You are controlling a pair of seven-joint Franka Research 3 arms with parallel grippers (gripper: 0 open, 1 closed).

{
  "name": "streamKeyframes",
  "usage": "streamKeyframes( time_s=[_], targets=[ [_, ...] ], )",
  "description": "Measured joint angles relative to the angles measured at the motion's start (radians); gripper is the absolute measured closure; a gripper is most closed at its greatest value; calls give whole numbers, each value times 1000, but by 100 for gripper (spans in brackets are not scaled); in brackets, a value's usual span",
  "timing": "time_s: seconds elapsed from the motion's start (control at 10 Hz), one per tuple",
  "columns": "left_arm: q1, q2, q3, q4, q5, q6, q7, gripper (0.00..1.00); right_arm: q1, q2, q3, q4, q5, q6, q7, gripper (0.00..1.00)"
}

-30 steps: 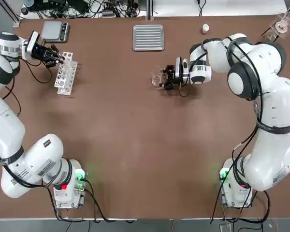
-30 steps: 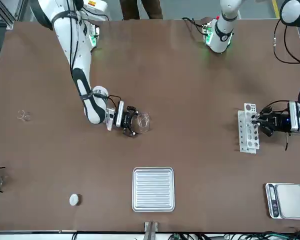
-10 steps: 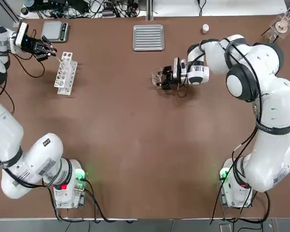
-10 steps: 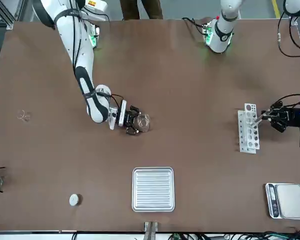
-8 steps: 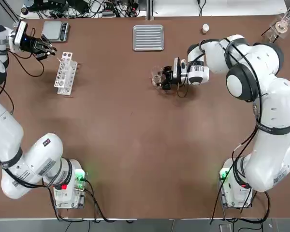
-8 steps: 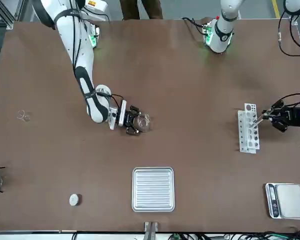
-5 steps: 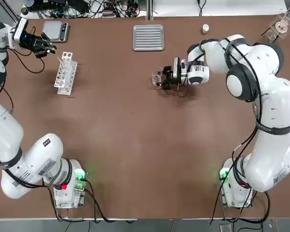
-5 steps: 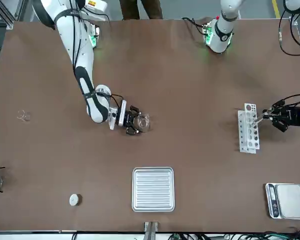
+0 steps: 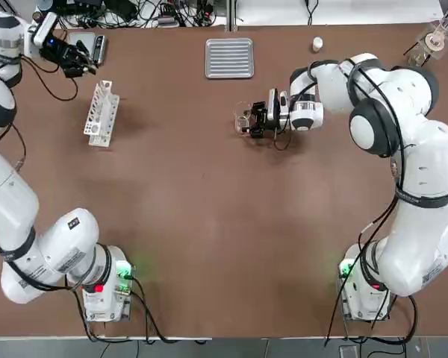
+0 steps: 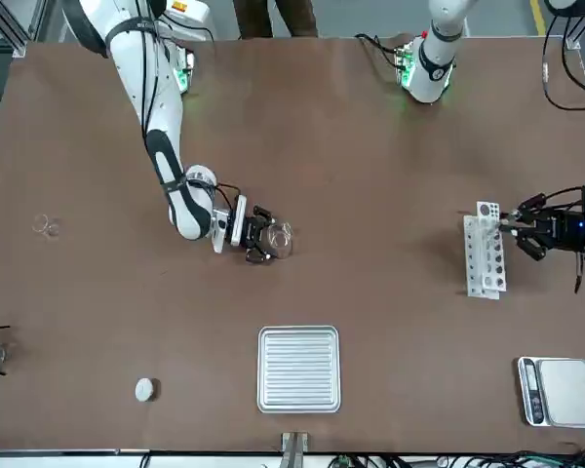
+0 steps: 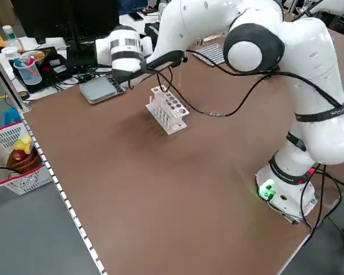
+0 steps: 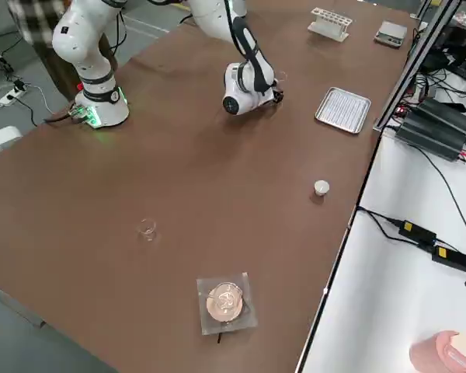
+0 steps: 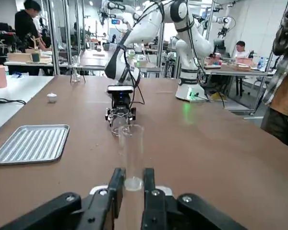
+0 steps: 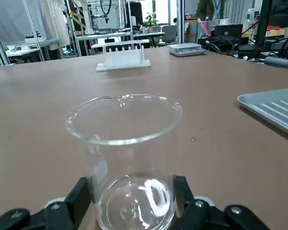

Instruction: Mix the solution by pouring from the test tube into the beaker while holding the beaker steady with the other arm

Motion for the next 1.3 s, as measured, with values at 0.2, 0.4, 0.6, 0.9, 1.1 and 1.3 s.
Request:
streamKeyframes(
  time_s=[0.2,0.4,0.6,0.9,1.1,1.3],
  targets=[
    [-67,-4,1,-1,0,39,-54,79,-1,0,-1,-1,0,-3,1,23],
    [-125,-16,2,-2,2,107,-59,79,-2,0,-1,-2,0,-5,1,23],
    [-184,-47,3,-7,30,172,-82,79,-2,0,-1,-3,0,-6,1,24],
    [-268,-74,6,-14,85,245,-132,79,-3,0,-1,-3,0,-7,5,24],
    [-341,-90,6,-21,92,299,-215,79,-4,0,-1,-4,0,-8,6,24],
    [-427,-107,9,-35,96,387,-267,79,-4,0,-1,-4,0,-9,7,24]
  ],
)
